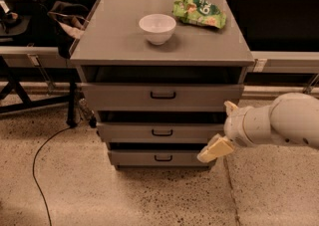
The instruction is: Open middle drawer
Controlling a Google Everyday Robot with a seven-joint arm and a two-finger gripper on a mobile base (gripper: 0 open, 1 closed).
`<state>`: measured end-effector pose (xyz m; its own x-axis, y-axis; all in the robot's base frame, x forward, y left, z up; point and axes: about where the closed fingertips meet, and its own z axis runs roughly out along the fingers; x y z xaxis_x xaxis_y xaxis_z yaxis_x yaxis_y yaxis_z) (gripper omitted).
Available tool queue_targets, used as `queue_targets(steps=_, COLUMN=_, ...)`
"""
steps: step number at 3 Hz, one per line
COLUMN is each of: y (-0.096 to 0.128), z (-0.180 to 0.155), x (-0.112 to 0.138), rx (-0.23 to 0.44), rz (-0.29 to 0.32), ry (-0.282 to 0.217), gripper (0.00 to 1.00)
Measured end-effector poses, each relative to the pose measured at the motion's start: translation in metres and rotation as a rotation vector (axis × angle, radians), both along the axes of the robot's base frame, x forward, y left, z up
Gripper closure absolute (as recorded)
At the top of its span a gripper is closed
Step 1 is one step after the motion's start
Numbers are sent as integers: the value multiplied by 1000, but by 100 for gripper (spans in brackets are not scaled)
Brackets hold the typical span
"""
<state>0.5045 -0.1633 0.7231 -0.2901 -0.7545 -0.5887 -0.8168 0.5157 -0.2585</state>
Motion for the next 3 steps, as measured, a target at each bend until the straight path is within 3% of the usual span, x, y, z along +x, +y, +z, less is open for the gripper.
queue_targets(steps=2, y=0, z=0, x=0, rx=0, rz=0, ry=0, gripper=50)
queue_targets(steps=3, y=-5, z=-19, x=5, rx=37, rz=-27, ry=2, gripper=72)
